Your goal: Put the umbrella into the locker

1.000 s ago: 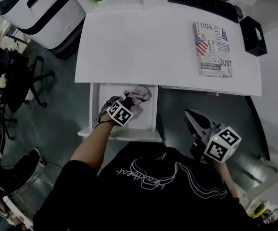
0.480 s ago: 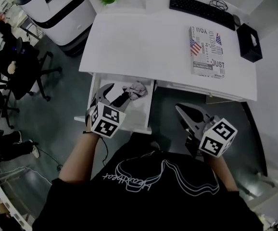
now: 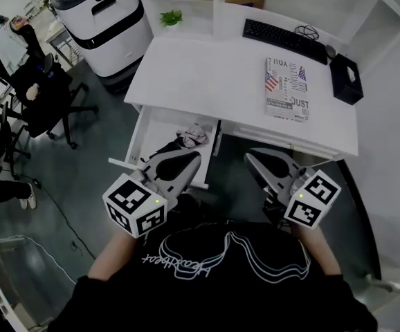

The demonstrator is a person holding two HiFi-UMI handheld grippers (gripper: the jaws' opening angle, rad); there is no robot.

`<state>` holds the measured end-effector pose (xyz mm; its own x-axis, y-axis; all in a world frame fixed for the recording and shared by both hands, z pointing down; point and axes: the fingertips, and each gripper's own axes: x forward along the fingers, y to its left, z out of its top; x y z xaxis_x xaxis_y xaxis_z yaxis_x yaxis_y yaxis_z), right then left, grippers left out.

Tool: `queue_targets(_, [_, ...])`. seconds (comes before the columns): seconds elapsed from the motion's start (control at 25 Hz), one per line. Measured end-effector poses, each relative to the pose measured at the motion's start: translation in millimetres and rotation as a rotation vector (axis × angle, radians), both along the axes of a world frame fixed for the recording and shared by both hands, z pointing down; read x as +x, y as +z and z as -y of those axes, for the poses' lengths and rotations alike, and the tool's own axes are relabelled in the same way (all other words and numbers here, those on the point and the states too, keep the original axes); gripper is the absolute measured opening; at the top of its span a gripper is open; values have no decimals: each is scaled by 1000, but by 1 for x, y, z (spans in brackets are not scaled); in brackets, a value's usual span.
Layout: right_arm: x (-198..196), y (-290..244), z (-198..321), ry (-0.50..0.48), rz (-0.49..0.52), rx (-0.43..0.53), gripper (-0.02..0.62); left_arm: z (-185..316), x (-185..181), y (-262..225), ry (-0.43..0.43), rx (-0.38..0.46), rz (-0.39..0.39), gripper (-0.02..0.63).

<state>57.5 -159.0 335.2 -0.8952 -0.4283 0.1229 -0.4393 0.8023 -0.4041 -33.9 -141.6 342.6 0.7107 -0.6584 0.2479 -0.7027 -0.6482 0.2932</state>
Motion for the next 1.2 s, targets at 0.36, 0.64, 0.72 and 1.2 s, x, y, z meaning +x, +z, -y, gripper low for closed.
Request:
queue_targets(0.36, [10, -43, -24, -30, 60, 105, 3, -31, 6, -46, -46, 119, -55, 5])
queue_targets(0.64, [-1, -43, -38, -66, 63, 109, 3, -47, 4, -50, -74, 120, -72, 5])
queue_targets(0.72, [-3, -43, -38, -73, 65, 109, 3, -48, 3, -52, -81, 119, -85, 5])
queue_targets(1.2, [-11, -28, -36, -94, 64, 74, 3, -47, -4, -39, -108, 96, -64, 5])
